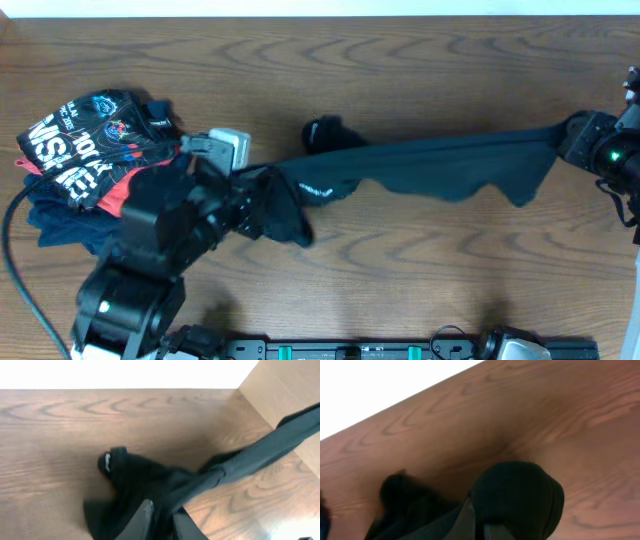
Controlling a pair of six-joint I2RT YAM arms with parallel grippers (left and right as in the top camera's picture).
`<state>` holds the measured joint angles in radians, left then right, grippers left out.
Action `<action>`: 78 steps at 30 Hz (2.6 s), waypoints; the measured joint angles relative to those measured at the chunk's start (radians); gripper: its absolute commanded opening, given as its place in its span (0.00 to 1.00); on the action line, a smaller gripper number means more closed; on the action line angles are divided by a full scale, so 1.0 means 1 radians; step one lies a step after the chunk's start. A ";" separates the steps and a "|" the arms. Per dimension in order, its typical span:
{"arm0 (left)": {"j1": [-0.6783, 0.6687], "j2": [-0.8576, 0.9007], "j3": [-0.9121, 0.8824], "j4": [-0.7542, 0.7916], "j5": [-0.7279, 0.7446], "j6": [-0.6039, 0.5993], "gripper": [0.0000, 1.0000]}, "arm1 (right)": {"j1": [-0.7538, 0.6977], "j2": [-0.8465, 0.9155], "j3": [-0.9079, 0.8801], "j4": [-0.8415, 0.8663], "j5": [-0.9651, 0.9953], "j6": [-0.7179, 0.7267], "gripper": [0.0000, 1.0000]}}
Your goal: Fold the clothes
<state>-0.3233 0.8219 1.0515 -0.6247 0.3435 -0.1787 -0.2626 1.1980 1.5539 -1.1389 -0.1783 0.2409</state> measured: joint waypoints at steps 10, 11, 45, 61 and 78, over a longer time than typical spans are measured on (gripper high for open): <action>0.029 0.323 0.001 0.301 -0.119 0.049 0.09 | -0.040 0.249 0.000 0.209 0.143 -0.065 0.01; 0.029 0.385 0.003 0.364 -0.124 0.054 0.09 | -0.041 0.290 0.001 0.254 0.141 -0.069 0.01; -0.294 1.076 0.047 0.465 0.112 -0.171 0.06 | -0.041 0.297 0.000 0.153 0.081 -0.089 0.11; 0.140 1.050 0.406 0.349 -0.084 -0.120 0.81 | -0.041 0.297 0.000 0.140 0.092 -0.090 0.11; -0.144 1.018 0.378 -0.068 0.023 -0.057 0.98 | -0.041 0.297 0.000 0.100 0.097 -0.090 0.13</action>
<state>-0.4675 1.8397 1.4300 -0.6930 0.3668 -0.2359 -0.3035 1.4948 1.5543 -1.0386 -0.0811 0.1505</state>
